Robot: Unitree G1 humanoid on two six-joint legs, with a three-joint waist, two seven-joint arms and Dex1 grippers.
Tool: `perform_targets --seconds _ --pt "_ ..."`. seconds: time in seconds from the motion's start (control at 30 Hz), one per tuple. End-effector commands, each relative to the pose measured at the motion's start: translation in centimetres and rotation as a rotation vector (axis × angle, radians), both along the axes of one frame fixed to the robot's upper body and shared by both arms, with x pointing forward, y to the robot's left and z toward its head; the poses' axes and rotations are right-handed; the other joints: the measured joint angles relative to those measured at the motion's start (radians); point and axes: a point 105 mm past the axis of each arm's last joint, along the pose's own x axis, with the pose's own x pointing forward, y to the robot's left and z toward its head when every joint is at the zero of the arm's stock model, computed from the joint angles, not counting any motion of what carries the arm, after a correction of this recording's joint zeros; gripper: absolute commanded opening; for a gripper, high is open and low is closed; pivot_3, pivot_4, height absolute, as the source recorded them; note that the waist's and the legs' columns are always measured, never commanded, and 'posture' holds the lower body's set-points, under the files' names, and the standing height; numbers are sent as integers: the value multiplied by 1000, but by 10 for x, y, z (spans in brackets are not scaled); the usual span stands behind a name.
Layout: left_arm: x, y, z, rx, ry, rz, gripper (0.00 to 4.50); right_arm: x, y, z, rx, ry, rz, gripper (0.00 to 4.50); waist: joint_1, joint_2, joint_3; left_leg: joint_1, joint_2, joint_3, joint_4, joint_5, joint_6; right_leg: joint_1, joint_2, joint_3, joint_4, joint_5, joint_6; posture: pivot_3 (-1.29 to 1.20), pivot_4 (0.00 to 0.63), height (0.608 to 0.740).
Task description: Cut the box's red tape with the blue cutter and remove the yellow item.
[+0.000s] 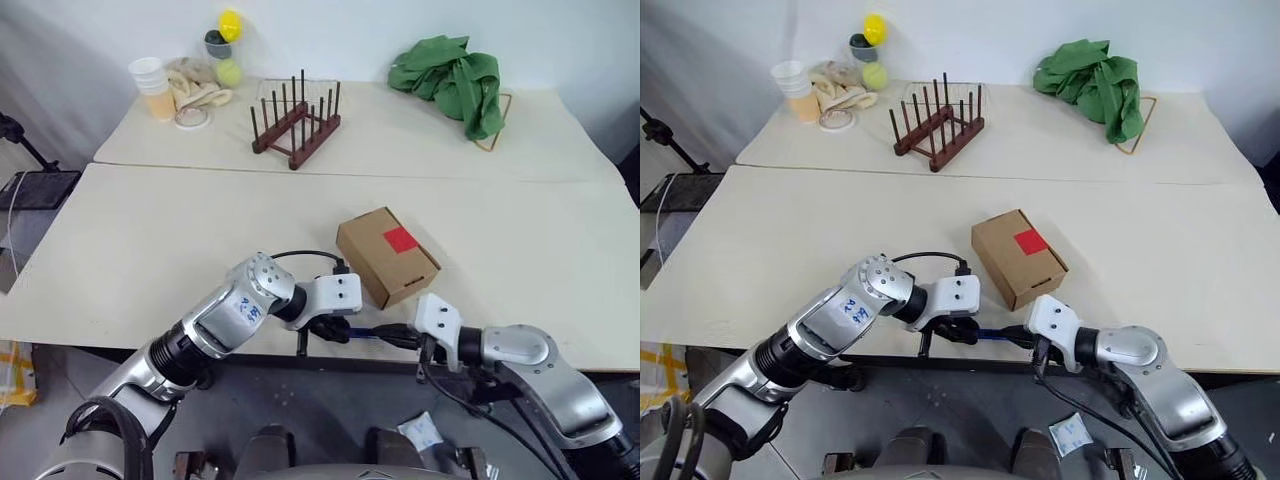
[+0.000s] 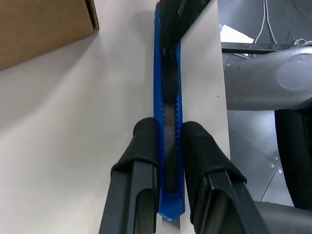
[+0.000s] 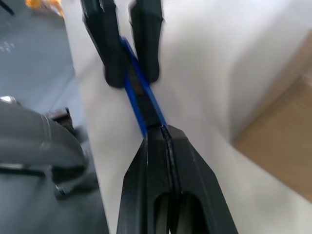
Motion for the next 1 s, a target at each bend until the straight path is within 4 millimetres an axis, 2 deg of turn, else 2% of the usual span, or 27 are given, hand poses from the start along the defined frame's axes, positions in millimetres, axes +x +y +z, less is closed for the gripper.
perform_targets --seconds 0.03,0.17,0.27,0.37,0.43,0.53,0.67,0.8,0.9,1.0 --pt "-13 -3 -22 33 80 -16 452 -5 11 -7 -7 38 28 7 4 0 0 0 0 0 0 0 0 0 0 0 0 0 0 0 150 740" --pt "-13 -4 -23 32 76 -22 452 -5 17 -5 8 47 33 7 5 0 0 -1 0 0 1 0 0 0 0 0 0 0 0 0 150 740" --pt "-13 -2 -24 33 68 -22 452 -7 11 -1 9 47 21 7 5 0 0 0 0 0 1 0 0 0 0 0 0 0 0 0 150 740" --pt "-9 6 -22 30 27 -12 452 -14 -3 15 32 69 13 7 8 0 0 -1 0 -1 1 0 0 0 0 0 -1 0 0 0 150 740" --pt "-6 12 -19 4 -35 -31 452 -17 -13 34 105 104 -33 7 1 0 0 -1 0 0 0 0 1 0 0 0 -1 0 0 0 150 740" --pt "-4 17 -11 -81 -139 -79 452 -30 -25 56 182 211 -49 612 -6 0 0 -1 1 0 -1 0 0 -1 0 0 -1 0 -1 0 150 740" --pt "-4 23 4 -181 -306 -163 452 -38 -36 79 221 307 -98 1966 -8 1 1 -1 2 0 -1 -1 0 -2 0 -1 -1 0 -1 0 150 740" --pt "-2 15 19 -272 -428 -218 452 -41 -44 76 189 506 -207 3312 -5 1 1 -3 2 0 0 -1 0 -3 0 -1 -1 1 -2 0 150 740" --pt "1 13 20 -268 -464 -241 452 -40 -43 75 186 582 -253 4378 -1 1 1 -4 2 0 0 -1 0 -3 0 -1 -2 1 -2 0 150 740" --pt "2 4 26 -300 -475 -270 452 -34 -37 74 200 636 -295 4470 -2 0 1 -5 2 1 0 -1 0 -5 0 -1 -2 1 -2 0 150 740"
